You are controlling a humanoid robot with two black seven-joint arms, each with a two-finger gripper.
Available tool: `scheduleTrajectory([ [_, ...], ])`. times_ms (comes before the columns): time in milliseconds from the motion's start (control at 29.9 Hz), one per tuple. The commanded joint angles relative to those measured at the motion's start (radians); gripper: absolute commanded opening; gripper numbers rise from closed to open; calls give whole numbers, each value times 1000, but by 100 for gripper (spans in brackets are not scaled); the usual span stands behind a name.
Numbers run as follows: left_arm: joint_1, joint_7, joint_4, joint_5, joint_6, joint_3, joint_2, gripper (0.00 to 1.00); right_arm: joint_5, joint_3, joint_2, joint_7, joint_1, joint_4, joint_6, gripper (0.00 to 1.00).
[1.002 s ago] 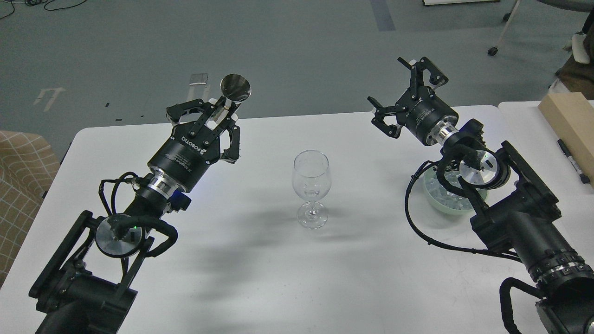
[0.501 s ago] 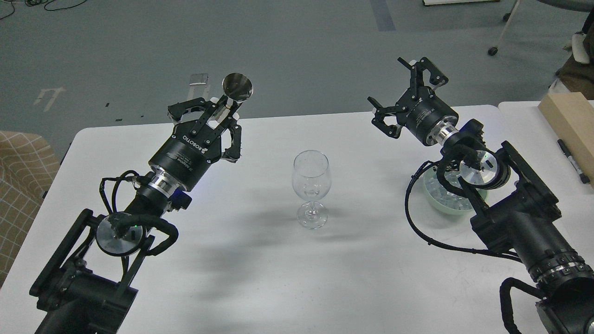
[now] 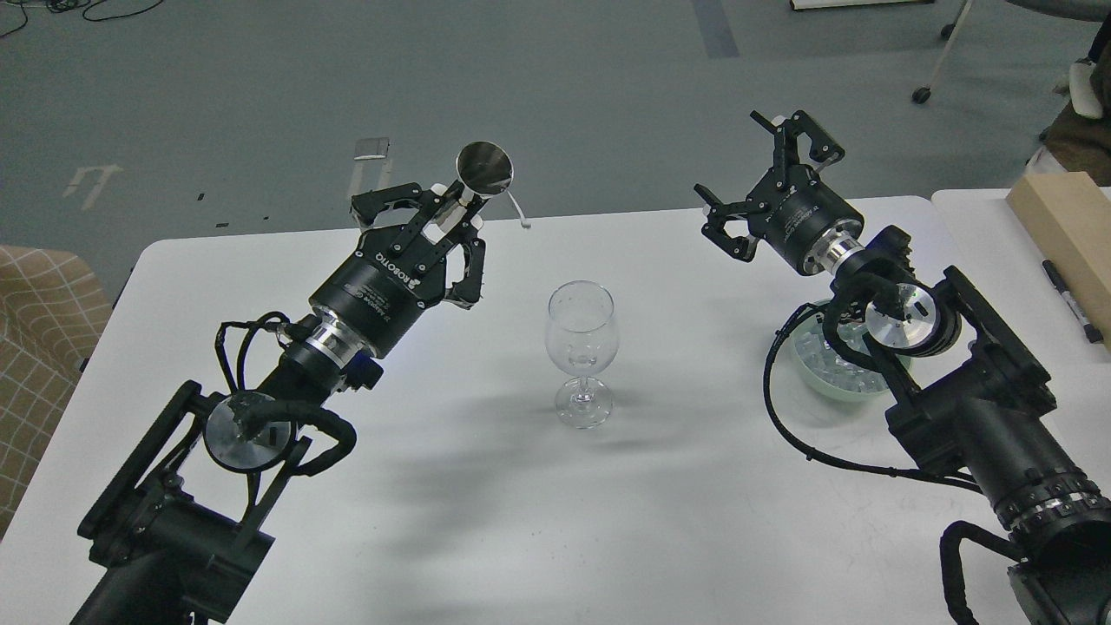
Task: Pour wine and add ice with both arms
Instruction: 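Carry the metal cup toward the wine glass with the left gripper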
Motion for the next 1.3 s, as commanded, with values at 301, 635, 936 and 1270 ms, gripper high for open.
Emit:
scheduleTrajectory([
  [301, -7, 8, 4, -3, 4, 0, -13, 4, 0, 0, -6, 0, -5, -1, 0, 100],
  [635, -1, 20, 4, -3, 12, 0, -16, 4, 0, 0, -6, 0, -6, -5, 0, 100],
  [936, -7, 20, 5, -3, 18, 34, -30, 4, 0, 2, -7, 0, -20, -5, 1, 100],
  [1270, -20, 20, 11, -3, 18, 37, -30, 4, 2, 3, -18, 0, -20, -3, 0, 100],
])
